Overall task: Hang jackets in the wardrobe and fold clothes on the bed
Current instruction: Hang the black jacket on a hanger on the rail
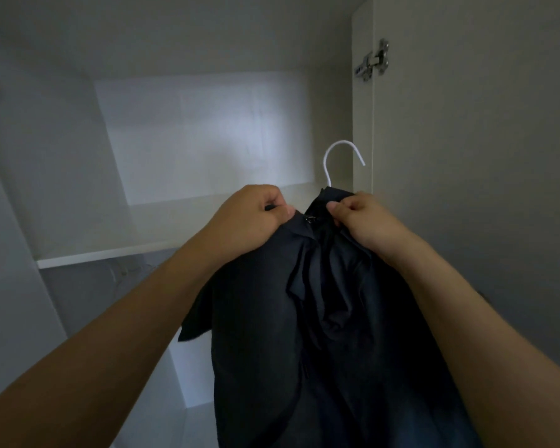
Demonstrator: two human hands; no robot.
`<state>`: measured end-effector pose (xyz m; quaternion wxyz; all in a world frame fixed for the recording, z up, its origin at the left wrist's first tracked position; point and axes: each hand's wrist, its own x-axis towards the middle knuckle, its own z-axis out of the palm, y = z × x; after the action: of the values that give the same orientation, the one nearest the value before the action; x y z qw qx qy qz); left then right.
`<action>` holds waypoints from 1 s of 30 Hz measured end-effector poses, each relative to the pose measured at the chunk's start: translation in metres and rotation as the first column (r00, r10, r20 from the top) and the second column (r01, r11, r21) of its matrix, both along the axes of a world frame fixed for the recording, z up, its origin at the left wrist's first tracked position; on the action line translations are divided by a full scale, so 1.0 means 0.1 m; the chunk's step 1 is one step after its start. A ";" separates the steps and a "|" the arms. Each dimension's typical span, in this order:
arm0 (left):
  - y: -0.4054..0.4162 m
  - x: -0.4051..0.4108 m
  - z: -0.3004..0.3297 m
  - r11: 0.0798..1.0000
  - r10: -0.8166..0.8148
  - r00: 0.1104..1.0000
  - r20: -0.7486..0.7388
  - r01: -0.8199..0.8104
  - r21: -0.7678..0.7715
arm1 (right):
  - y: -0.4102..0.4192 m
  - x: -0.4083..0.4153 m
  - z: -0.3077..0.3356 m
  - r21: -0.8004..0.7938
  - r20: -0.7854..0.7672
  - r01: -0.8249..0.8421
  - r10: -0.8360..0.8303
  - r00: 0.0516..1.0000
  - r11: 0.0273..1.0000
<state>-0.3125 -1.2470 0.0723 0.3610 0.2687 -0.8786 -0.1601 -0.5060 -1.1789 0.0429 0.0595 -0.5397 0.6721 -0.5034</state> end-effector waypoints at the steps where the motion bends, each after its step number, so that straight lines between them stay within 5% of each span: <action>1: -0.01 0.03 -0.05 1.000 0.023 1.000 -0.007 -0.023 0.005 | -0.05 -0.02 -0.02 0.010 -0.037 0.039 -0.039 0.999 0.999; 9: -0.16 0.58 -0.18 0.979 0.192 0.981 -0.013 -0.190 0.075 | -0.26 -0.26 -0.09 0.014 -0.134 0.236 -0.232 0.963 0.972; 14: -0.21 0.61 -0.15 0.962 0.236 0.902 0.361 -0.270 0.048 | -0.32 -0.12 0.01 -0.069 0.109 0.061 -0.053 0.993 0.996; 18: -0.09 0.00 -0.29 0.968 0.090 0.960 0.264 -0.147 0.205 | -0.37 0.11 0.12 -0.098 0.235 -0.021 0.044 0.971 0.995; 21: -0.06 -0.25 -0.47 0.970 0.037 0.970 0.239 -0.092 0.224 | -0.45 0.14 0.06 -0.083 0.178 0.004 0.011 0.984 0.997; 25: 0.03 -0.12 -0.60 0.994 0.029 0.977 0.211 -0.051 0.101 | -0.48 -0.02 -0.08 -0.029 0.182 0.106 -0.099 0.978 0.994; 28: 0.11 0.13 -0.68 0.992 0.021 0.950 0.312 0.020 -0.127 | -0.45 -0.15 -0.10 -0.011 0.256 0.125 -0.118 0.960 0.992; 30: 0.10 0.29 -0.66 0.993 0.024 0.913 0.406 0.025 -0.114 | -0.45 -0.12 -0.07 -0.009 0.252 0.091 -0.086 0.964 0.996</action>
<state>-0.2834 -1.2366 0.0060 0.1853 0.2744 -0.9423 -0.0493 -0.5177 -1.2236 0.0355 0.1161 -0.4418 0.6773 -0.5767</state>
